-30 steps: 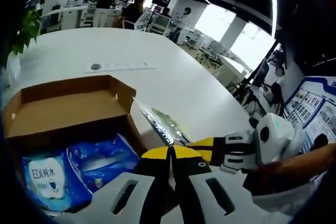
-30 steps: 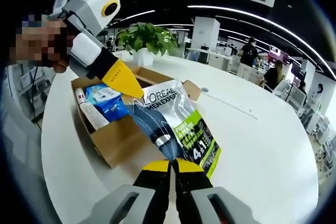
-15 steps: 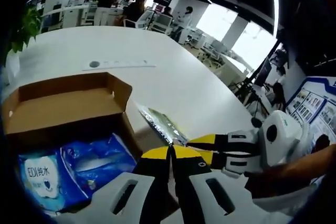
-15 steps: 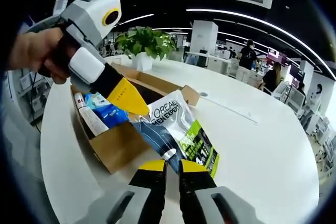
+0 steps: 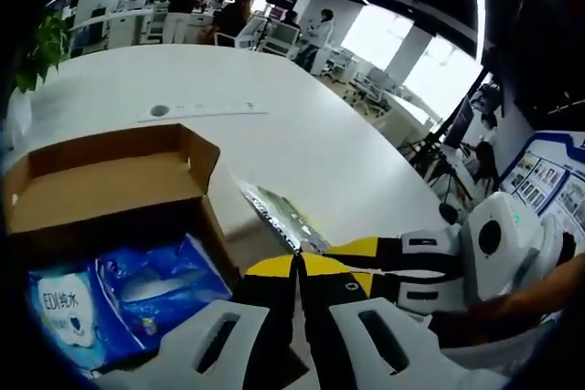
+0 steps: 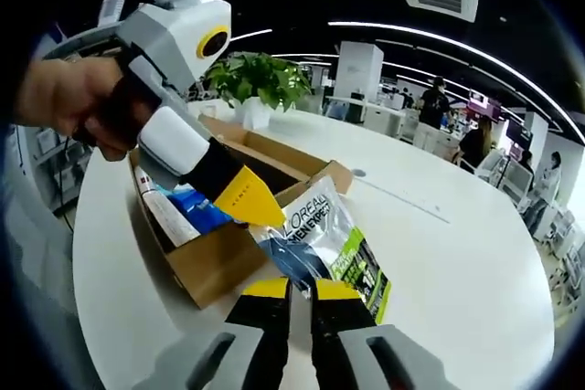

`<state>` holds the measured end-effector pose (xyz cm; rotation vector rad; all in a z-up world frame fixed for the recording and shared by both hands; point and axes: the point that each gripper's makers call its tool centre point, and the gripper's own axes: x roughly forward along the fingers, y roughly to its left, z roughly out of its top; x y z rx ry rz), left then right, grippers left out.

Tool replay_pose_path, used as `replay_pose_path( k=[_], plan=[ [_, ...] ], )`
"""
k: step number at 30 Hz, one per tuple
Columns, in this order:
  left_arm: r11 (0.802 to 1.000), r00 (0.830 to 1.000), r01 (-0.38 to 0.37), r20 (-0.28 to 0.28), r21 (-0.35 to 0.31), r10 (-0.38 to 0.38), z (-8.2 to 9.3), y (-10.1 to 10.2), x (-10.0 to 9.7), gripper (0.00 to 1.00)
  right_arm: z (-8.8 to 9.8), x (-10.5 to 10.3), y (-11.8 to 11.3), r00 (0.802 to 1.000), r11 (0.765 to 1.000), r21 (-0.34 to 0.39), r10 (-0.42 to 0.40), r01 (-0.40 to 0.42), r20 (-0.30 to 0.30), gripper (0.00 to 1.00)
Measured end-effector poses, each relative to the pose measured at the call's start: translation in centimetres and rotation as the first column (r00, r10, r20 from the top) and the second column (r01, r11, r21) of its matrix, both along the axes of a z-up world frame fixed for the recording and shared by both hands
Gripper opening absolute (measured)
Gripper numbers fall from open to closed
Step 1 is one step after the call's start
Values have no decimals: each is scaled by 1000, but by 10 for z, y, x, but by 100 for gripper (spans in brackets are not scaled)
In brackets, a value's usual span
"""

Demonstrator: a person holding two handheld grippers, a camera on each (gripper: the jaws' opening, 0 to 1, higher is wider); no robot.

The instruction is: Operate the shoe box by opening the lid, removing the specified soft item, and placing it in the target area until the item is outside and the box remains undamaged.

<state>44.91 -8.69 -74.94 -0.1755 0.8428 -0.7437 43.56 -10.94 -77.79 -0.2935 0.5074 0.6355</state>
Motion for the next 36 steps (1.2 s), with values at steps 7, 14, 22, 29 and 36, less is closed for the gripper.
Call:
replay_pose_path(
  k=[7, 14, 22, 29, 36],
  plan=[
    [1000, 1000, 14, 19, 27, -15, -3, 2, 1, 0, -6, -1, 4, 1000, 1000, -5, 10, -10, -13, 0],
    [998, 998, 35, 52, 49, -38, -1, 6, 5, 0, -6, 0, 8, 999, 999, 39, 14, -13, -31, 0],
    [998, 995, 15, 94, 57, -20, 8, 17, 15, 3, -10, -1, 7, 999, 999, 33, 31, -30, -37, 0],
    [999, 994, 11, 107, 50, -17, 15, 23, 16, 9, -14, -2, 6, 998, 999, 30, 45, -43, -45, 0],
    [999, 993, -5, 116, 37, 1, 22, 34, 18, 11, -19, -1, 4, 997, 998, 19, 59, -58, -53, 0]
  ],
)
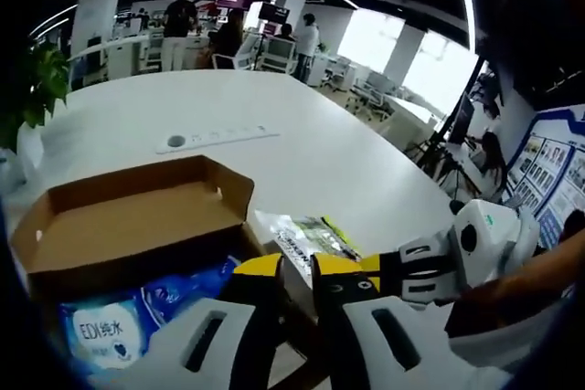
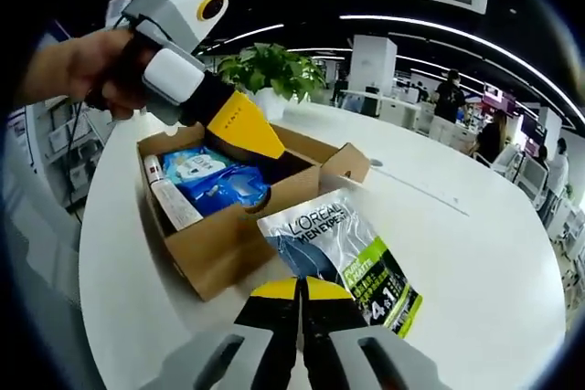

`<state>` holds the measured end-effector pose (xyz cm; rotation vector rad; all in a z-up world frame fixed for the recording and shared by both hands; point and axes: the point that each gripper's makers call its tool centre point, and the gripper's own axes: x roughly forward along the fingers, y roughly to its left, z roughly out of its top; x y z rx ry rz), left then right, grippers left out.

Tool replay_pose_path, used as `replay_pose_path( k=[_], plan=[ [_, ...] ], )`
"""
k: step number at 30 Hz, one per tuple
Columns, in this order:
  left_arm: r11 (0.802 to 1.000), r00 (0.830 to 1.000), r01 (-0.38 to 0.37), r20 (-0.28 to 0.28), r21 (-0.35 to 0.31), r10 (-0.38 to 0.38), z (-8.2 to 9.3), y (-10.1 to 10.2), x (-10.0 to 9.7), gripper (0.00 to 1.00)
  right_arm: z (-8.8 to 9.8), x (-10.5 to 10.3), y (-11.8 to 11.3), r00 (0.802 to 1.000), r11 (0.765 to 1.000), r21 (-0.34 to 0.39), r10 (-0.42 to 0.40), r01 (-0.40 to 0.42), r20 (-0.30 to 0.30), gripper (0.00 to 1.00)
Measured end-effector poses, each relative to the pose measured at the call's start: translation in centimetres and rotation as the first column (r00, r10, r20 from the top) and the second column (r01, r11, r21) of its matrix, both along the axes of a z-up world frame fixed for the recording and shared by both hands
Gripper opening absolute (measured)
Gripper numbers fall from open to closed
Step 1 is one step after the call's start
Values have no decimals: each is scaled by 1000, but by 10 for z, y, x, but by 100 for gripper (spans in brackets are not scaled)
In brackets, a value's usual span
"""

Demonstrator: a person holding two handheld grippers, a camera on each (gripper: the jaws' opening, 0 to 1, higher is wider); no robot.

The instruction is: Operate the shoe box by opening the lid, removing the specified soft item, and placing it in the target area until the item is outside and the box remains undamaged.

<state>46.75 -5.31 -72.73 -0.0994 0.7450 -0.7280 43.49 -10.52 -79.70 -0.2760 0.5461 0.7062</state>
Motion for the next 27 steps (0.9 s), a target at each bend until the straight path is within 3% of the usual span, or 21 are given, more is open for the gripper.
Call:
replay_pose_path(
  k=[14, 27],
  plan=[
    [999, 999, -42, 15, -19, 42, 11, 34, -4, 16, -12, -1, -2, 999, 998, -44, 33, -34, -17, 0],
    [992, 992, -125, 33, -28, 125, 18, 85, -17, 19, -30, -5, -1, 994, 989, -105, 95, -100, -44, 0]
  ],
)
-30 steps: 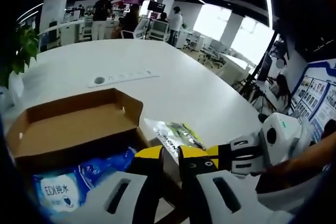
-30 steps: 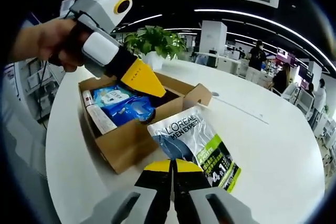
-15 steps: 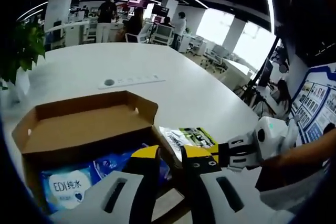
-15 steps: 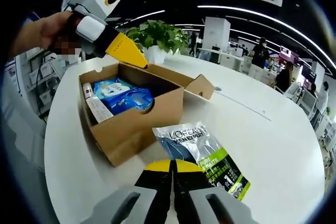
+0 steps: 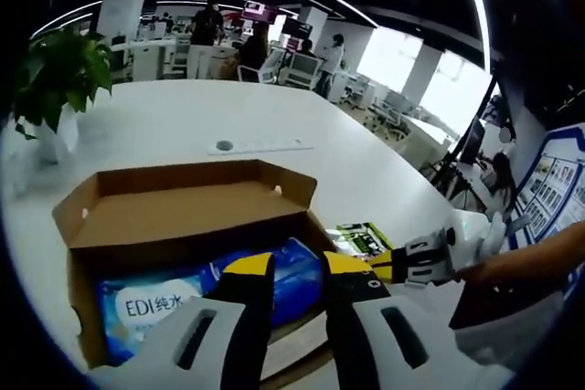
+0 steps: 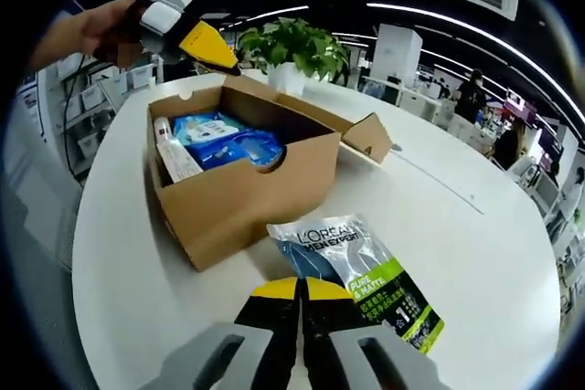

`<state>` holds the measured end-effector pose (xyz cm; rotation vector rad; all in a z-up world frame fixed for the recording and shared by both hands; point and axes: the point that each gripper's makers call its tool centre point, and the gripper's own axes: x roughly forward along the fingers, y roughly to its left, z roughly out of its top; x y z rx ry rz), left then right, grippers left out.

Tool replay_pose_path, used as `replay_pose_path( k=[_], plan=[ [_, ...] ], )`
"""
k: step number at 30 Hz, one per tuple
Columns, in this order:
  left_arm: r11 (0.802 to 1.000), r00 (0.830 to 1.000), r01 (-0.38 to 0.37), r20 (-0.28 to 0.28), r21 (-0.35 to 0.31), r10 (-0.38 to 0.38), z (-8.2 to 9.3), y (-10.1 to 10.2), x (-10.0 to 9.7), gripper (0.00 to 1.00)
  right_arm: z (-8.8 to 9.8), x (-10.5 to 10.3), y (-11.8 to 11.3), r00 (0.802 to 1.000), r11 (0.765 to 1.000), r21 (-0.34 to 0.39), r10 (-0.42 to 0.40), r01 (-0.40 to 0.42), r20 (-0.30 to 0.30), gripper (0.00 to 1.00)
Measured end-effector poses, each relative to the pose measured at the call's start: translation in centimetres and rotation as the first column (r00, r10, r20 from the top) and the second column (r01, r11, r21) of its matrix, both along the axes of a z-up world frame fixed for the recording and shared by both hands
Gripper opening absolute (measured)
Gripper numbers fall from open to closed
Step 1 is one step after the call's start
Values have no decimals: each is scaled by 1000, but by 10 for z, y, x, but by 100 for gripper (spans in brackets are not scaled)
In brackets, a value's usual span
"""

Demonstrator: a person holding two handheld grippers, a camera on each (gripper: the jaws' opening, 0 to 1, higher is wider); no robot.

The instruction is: Operate the shoe box by opening the lid, removing the specified soft item, and placing it in the target area until the item is outside and the box remains undamaged.

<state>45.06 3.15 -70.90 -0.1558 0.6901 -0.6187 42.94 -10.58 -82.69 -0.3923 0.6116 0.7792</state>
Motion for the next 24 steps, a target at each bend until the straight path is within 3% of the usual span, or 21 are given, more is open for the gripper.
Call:
replay_pose_path(
  k=[14, 24],
  plan=[
    [999, 998, -43, 41, -8, 43, 10, 40, -8, 27, -21, -5, -4, 999, 997, -71, 29, -32, -45, 0],
    [998, 993, -55, 109, 33, 51, 14, 62, -17, 32, -25, -6, -3, 998, 996, -81, 26, -31, -56, 0]
  ],
)
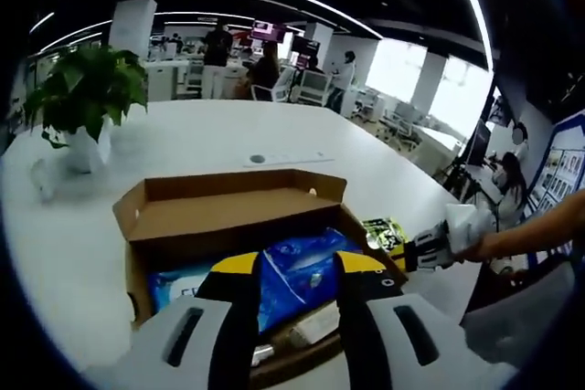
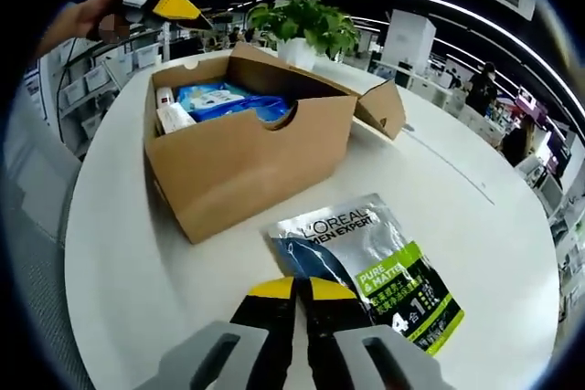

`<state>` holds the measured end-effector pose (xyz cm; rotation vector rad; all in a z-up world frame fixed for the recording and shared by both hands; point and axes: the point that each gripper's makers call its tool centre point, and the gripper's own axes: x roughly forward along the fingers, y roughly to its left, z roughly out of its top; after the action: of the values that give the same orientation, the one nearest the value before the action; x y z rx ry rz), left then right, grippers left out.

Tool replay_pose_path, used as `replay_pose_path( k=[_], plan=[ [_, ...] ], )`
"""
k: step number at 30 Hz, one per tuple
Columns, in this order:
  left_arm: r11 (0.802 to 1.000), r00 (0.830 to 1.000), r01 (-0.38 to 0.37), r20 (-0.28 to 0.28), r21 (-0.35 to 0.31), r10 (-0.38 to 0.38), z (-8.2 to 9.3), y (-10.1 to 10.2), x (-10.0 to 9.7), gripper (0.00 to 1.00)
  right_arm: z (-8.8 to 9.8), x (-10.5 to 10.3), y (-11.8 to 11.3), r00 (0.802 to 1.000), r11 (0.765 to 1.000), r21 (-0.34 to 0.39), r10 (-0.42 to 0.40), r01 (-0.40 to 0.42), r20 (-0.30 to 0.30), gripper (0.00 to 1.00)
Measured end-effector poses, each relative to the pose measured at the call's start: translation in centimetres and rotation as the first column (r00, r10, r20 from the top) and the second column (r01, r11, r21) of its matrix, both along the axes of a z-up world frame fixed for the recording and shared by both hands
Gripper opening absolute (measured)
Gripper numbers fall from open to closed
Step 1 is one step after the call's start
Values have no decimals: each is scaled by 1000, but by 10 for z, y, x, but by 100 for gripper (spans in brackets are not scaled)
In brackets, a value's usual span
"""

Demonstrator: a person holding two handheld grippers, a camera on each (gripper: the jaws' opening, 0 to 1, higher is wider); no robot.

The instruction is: Operate the shoe box by opening the lid, removing the specified soft item, and placing it in the target area until the item is outside and the box remains undamaged.

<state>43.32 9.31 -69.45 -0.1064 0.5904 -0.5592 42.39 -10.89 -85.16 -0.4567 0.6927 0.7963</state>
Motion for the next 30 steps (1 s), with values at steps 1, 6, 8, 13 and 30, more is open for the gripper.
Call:
replay_pose_path(
  k=[1, 6, 8, 13, 30],
  plan=[
    [1000, 1000, -3, 5, 1, 3, 1, 2, 0, 32, 0, 0, 0, 1000, 1000, 0, -2, 2, -1, 0],
    [1000, 1000, -22, 16, -2, 22, 5, 12, 2, 34, 0, -2, 2, 1000, 1000, 1, -3, 3, -9, 2],
    [1000, 999, -25, 34, 17, 25, 8, 18, 4, 35, 1, -2, 1, 1000, 1000, -3, -7, 7, -7, 3],
    [999, 997, -36, 74, 31, 34, 12, 29, 8, 38, 6, -3, -8, 999, 999, -7, -35, 35, -3, 6],
    [996, 994, -10, 109, 85, 1, 3, 36, 4, 50, 22, 0, -41, 983, 983, 5, -183, 183, 15, 35]
  ],
)
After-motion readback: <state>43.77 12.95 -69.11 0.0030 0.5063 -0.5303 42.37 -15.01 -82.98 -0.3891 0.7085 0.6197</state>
